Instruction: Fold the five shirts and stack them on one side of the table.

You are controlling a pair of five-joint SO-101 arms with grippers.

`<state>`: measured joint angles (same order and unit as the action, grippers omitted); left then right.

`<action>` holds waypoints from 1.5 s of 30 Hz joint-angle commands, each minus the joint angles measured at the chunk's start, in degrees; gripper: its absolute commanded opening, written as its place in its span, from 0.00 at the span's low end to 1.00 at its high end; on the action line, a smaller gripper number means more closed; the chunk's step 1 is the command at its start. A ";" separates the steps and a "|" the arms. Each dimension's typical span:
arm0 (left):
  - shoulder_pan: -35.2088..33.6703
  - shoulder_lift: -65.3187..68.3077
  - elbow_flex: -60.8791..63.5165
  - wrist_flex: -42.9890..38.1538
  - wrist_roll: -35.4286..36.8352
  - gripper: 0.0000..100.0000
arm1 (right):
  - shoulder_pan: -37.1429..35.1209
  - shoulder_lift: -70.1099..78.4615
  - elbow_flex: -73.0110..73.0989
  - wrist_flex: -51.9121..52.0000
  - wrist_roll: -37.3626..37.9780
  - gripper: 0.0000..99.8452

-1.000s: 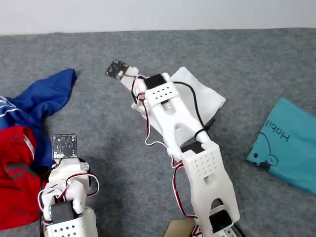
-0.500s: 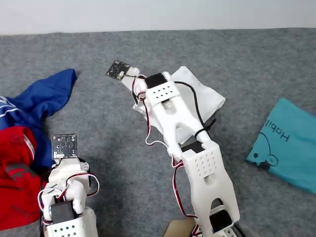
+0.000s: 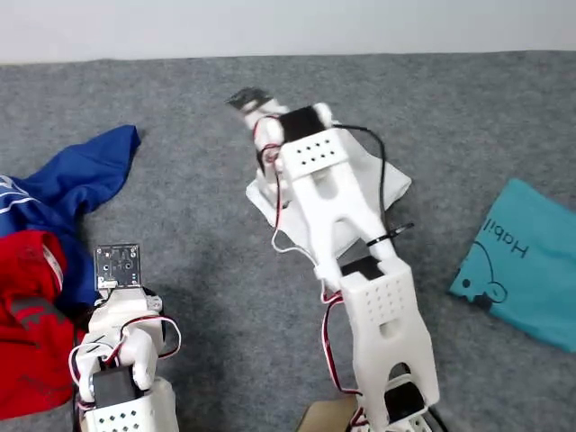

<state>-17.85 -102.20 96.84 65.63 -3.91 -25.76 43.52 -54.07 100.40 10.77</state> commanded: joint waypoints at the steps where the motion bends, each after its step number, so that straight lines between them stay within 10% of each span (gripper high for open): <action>1: -0.26 -0.18 -0.22 0.35 0.53 0.01 | 3.74 -5.23 -3.25 2.42 -7.91 0.07; 11: -0.26 -0.18 -0.22 0.35 0.53 0.01 | 7.43 -16.13 -2.81 2.51 -11.43 0.01; 21: -0.26 -0.18 -0.22 0.35 0.53 0.01 | 11.21 -18.59 5.98 2.24 -52.66 0.12; 29: -0.26 -0.18 -0.22 0.35 0.53 0.01 | 10.33 -7.16 5.98 -6.02 -61.10 0.57; 45: -0.26 -0.18 -0.22 0.35 0.53 0.01 | 12.00 10.86 5.98 -24.40 -65.23 0.55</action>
<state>-17.85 -102.20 96.84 65.63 -3.91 -14.59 53.71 -47.82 79.91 -54.02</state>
